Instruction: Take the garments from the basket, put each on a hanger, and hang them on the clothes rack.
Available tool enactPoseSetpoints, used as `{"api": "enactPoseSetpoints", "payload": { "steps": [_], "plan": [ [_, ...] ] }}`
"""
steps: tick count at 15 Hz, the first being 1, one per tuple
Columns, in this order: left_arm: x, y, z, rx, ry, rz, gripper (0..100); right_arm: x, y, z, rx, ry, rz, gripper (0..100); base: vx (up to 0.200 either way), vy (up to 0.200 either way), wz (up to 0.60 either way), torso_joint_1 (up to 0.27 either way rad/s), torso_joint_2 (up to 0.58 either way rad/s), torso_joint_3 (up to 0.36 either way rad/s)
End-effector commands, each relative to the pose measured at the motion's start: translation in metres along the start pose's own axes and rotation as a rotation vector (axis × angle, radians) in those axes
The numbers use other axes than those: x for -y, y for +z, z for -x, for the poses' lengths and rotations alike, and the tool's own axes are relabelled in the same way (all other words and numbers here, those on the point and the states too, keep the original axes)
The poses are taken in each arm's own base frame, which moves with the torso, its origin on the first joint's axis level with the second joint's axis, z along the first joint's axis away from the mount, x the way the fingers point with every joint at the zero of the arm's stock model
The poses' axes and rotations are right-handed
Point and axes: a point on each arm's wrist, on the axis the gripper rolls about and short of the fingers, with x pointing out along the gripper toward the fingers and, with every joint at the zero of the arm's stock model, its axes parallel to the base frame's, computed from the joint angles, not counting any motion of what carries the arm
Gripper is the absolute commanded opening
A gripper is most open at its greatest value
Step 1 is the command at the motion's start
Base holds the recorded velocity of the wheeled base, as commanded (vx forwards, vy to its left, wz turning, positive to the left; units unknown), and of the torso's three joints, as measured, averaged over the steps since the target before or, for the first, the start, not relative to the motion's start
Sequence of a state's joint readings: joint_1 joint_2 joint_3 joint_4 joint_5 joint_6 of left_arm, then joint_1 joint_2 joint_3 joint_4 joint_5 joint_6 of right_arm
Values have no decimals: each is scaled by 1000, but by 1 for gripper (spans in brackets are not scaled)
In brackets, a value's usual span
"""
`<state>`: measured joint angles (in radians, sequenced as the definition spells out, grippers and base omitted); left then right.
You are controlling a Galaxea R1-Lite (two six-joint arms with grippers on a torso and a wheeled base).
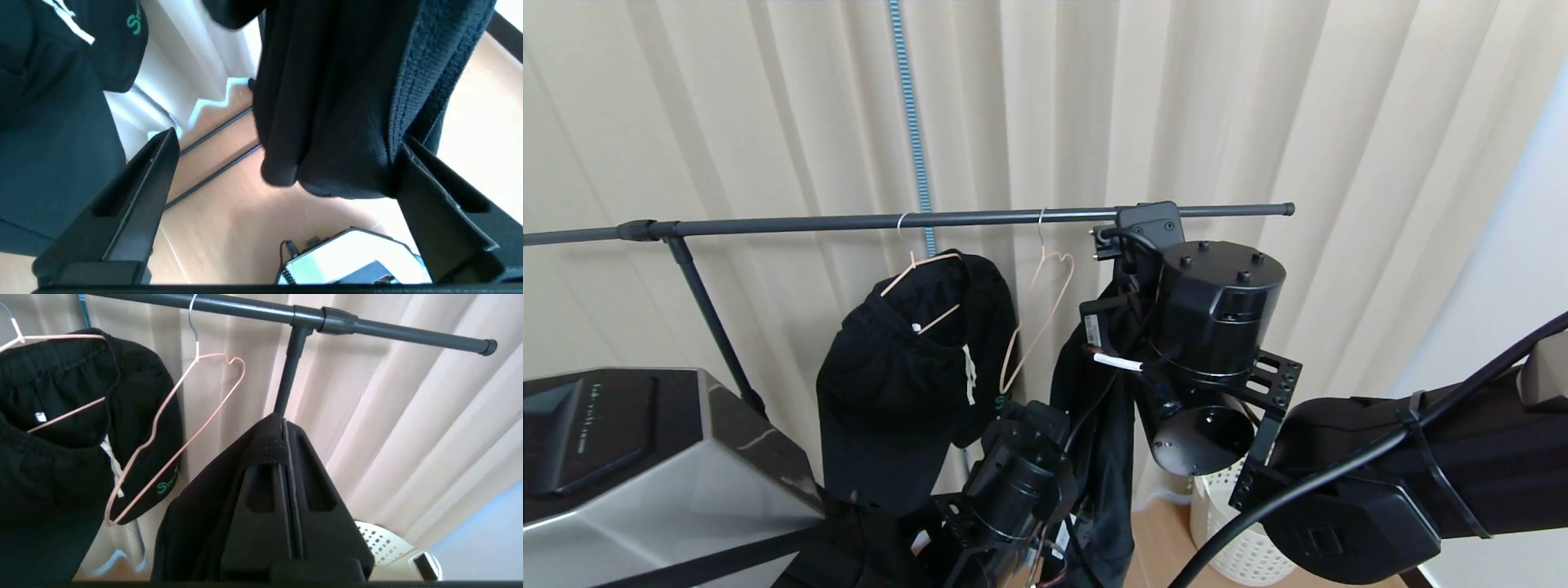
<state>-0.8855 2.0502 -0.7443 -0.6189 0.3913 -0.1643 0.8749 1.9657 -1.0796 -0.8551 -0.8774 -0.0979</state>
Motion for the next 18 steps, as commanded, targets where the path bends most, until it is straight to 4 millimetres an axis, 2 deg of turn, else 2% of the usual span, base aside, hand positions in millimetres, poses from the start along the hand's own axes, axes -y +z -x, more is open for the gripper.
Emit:
{"api": "enactPoseSetpoints", "payload": {
  "steps": [1,2,5,7,9,12,15,18],
  "plan": [
    [0,-5,1,-15,2,-8,100,5,1,-5,2,-19,-5,0,0,0,0,0,0,0],
    [-1,-5,2,-16,4,-9,0,7,3,-9,5,-30,-10,0,0,0,0,0,0,0],
    [-4,6,13,29,-1,8,0,18,4,-20,5,-72,-15,0,0,0,0,0,0,0],
    [-18,24,30,92,14,27,0,33,5,-33,4,-129,-16,0,0,0,0,0,0,0],
    [-34,37,39,140,45,18,0,38,4,-37,-8,-155,6,0,0,0,0,0,0,0],
    [-70,70,43,218,135,-25,0,47,3,-27,-92,-146,96,0,0,0,0,0,0,0],
    [-90,90,41,257,101,-73,0,58,7,-11,-182,-129,183,0,0,0,0,0,0,0],
    [-103,104,39,251,93,-77,0,65,6,-4,-279,-123,257,0,0,0,0,0,0,0]
  ]
}}
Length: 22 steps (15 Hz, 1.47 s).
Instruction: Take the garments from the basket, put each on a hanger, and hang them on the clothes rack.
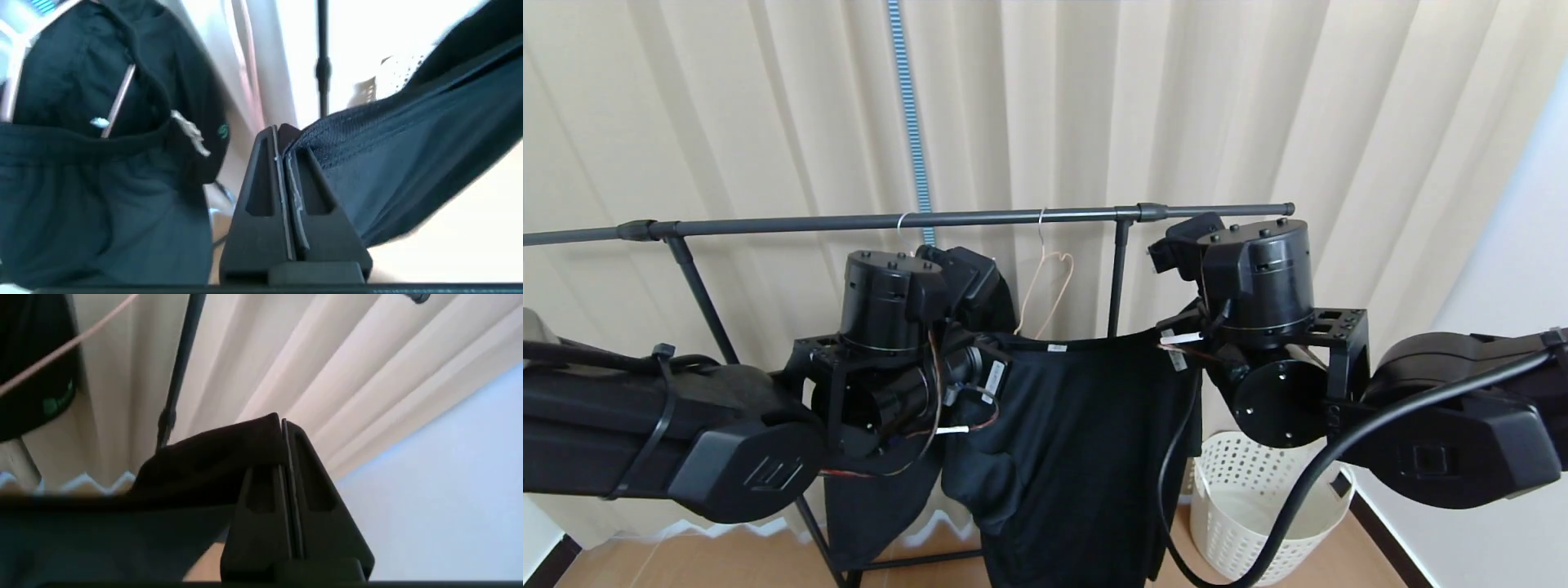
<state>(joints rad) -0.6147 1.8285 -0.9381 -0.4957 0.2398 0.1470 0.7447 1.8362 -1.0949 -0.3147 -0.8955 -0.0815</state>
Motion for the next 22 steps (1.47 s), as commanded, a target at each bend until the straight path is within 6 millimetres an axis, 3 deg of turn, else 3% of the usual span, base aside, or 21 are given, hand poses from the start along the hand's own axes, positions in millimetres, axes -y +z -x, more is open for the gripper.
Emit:
{"api": "enactPoseSetpoints", "payload": {
  "steps": [1,7,12,18,22],
  "plan": [
    [-10,10,-1,18,-3,9,0,10,6,7,-16,-1,6,0,0,0,0,0,0,0],
    [-22,16,-4,61,-126,12,0,14,-6,14,-143,62,126,0,0,0,0,0,0,0],
    [-24,21,-6,87,-166,12,0,19,5,26,-182,339,70,0,0,0,0,0,0,0],
    [-31,28,-12,111,-196,20,0,39,14,45,-323,487,90,0,0,0,0,0,0,0],
    [-50,39,-13,137,-268,38,0,18,3,57,-396,546,187,0,0,0,0,0,0,0]
  ]
}}
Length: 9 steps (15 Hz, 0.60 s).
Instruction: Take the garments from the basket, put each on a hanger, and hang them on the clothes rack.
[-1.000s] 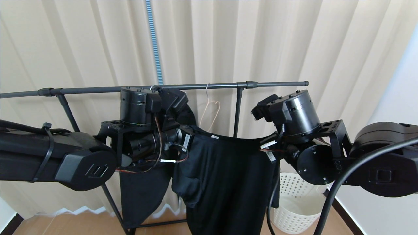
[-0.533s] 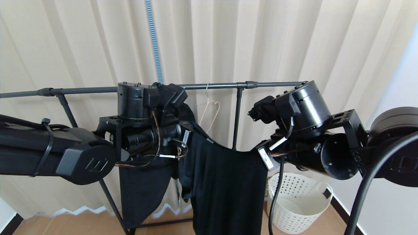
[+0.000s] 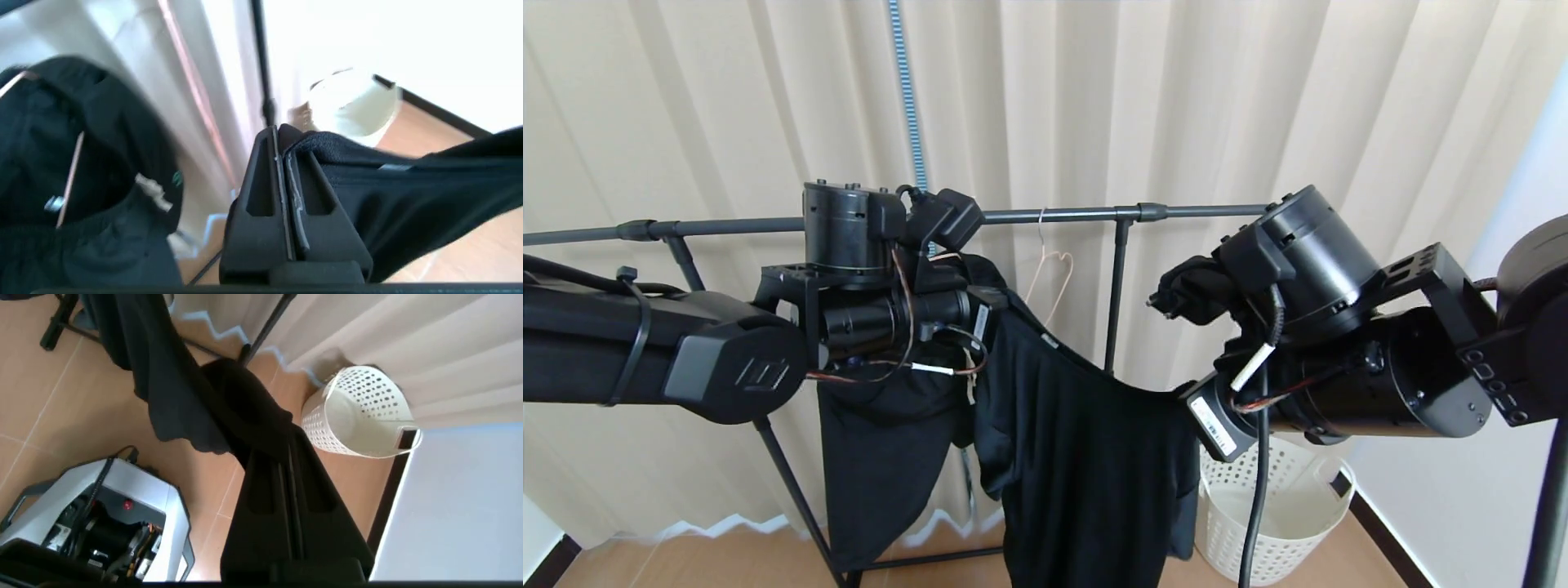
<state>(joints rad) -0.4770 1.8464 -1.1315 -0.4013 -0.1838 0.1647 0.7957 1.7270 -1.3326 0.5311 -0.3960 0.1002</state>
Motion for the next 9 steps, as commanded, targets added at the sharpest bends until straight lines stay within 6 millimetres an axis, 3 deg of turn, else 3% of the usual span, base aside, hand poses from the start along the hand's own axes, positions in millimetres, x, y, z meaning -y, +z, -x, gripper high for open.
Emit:
{"api": "enactPoseSetpoints", "payload": {
  "steps": [1,5,9],
  "plan": [
    [-8,7,-4,18,2,7,0,-27,-6,-4,-48,39,66,0,0,0,0,0,0,0],
    [-11,25,-19,85,-27,-7,0,-81,-9,9,-40,183,49,0,0,0,0,0,0,0],
    [6,36,-25,120,-80,-12,0,-113,23,6,-39,339,-268,0,0,0,0,0,0,0]
  ]
}}
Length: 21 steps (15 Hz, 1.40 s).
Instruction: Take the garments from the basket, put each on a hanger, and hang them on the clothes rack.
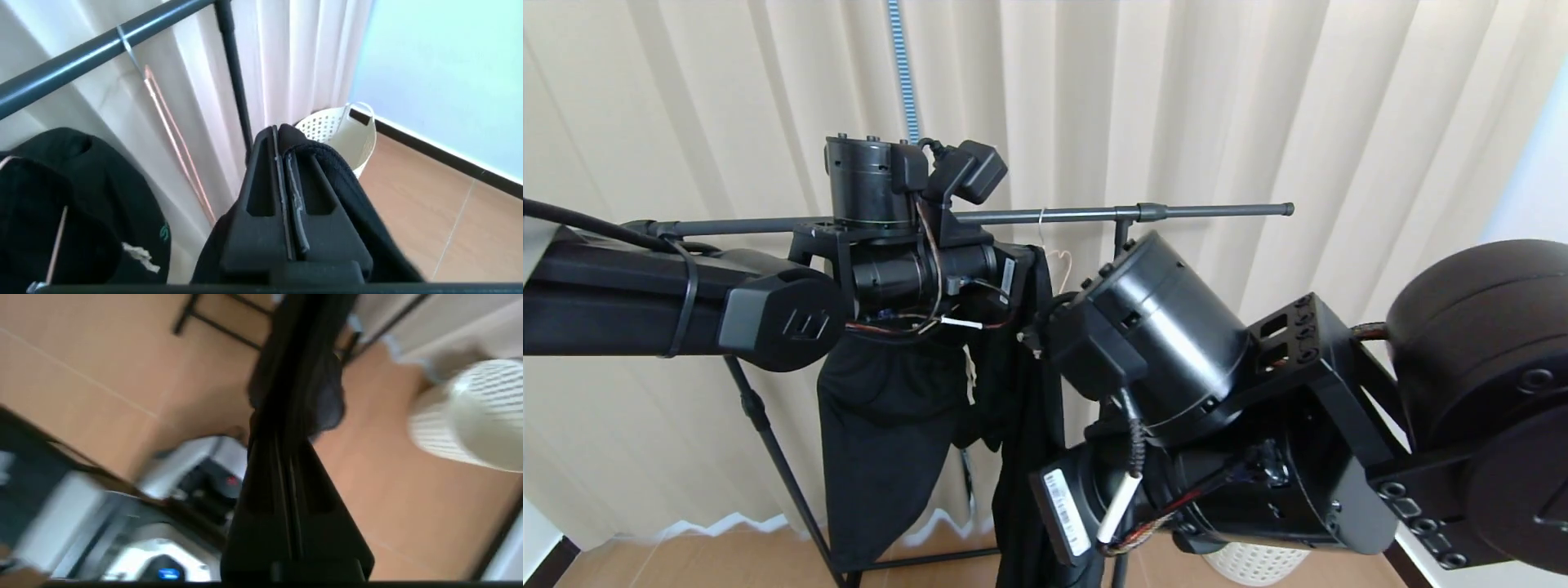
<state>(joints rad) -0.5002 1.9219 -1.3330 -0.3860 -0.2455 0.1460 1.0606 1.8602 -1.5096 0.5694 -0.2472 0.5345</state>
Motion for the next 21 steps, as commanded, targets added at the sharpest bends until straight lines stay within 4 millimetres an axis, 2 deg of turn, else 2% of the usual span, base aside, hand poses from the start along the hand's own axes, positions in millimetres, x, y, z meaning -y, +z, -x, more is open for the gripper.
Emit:
{"api": "enactPoseSetpoints", "payload": {
  "steps": [1,4,6,10,11,13,16,20,21],
  "plan": [
    [7,1,-5,2,-21,-1,0,-20,12,-17,12,38,-98,0,0,0,0,0,0,0],
    [12,2,-5,5,-31,1,0,-21,18,-15,66,71,-155,0,0,0,0,0,0,0],
    [10,4,-1,10,-23,2,0,-14,20,-12,68,47,-155,0,0,0,0,0,0,0],
    [3,9,17,-46,31,8,0,27,23,-12,55,-170,-49,0,0,0,0,0,0,0],
    [6,8,32,-116,85,3,0,53,30,-19,79,-306,-36,0,0,0,0,0,0,0],
    [10,1,47,-197,178,-43,0,81,40,-28,111,-433,-56,0,0,0,0,0,0,0],
    [30,-19,72,-359,230,-144,0,97,60,-49,230,-445,-143,0,0,0,0,0,0,0],
    [71,-40,91,-463,102,-157,0,98,80,-61,407,-385,-259,0,0,0,0,0,0,0],
    [88,-44,91,-483,55,-126,0,97,85,-64,438,-366,-289,0,0,0,0,0,0,0]
  ]
}}
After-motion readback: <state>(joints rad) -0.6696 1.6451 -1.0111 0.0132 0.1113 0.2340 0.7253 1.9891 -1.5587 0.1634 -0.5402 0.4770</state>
